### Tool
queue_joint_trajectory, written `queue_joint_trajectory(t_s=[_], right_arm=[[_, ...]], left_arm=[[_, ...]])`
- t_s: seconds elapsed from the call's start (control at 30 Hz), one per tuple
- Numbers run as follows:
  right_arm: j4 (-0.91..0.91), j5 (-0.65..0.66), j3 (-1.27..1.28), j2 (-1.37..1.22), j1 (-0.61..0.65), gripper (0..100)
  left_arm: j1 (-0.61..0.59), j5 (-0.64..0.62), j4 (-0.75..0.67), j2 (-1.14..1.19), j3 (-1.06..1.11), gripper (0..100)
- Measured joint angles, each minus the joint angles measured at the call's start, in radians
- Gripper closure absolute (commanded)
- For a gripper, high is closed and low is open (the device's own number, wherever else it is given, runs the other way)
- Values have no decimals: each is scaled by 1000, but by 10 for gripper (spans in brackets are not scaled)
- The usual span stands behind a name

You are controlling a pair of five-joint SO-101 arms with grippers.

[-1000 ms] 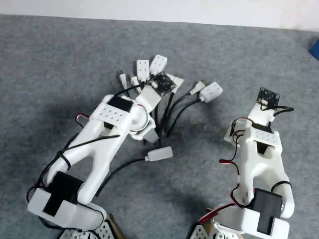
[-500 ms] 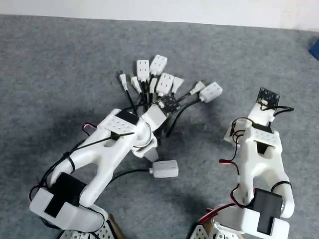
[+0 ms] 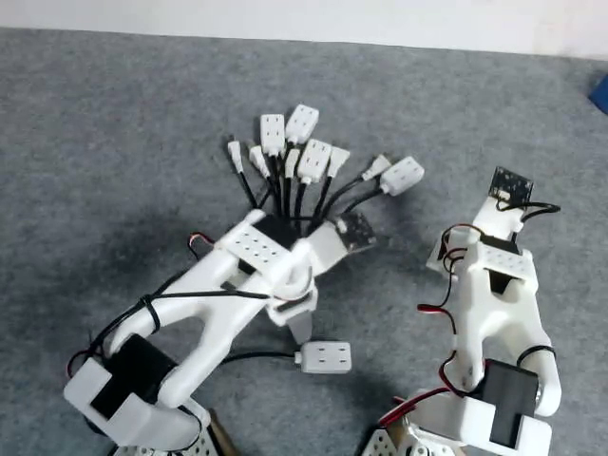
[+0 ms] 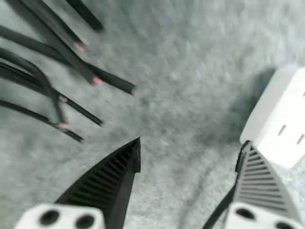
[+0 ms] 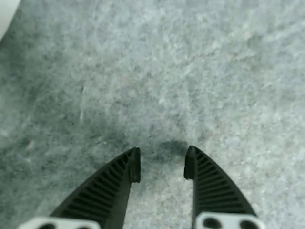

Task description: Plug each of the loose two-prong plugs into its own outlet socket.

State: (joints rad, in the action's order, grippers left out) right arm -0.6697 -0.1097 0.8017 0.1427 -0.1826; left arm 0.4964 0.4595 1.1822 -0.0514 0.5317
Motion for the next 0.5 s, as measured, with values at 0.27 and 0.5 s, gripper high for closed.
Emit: queue_joint_trajectory(t_s=[0.27,0.5], right_arm=[[0,0,0,0,2,834],[-3,0,0,0,8,834]], left_arm=[[-107,-2,11,0,-210,671],[-112,-196,-140,0,-275,671]])
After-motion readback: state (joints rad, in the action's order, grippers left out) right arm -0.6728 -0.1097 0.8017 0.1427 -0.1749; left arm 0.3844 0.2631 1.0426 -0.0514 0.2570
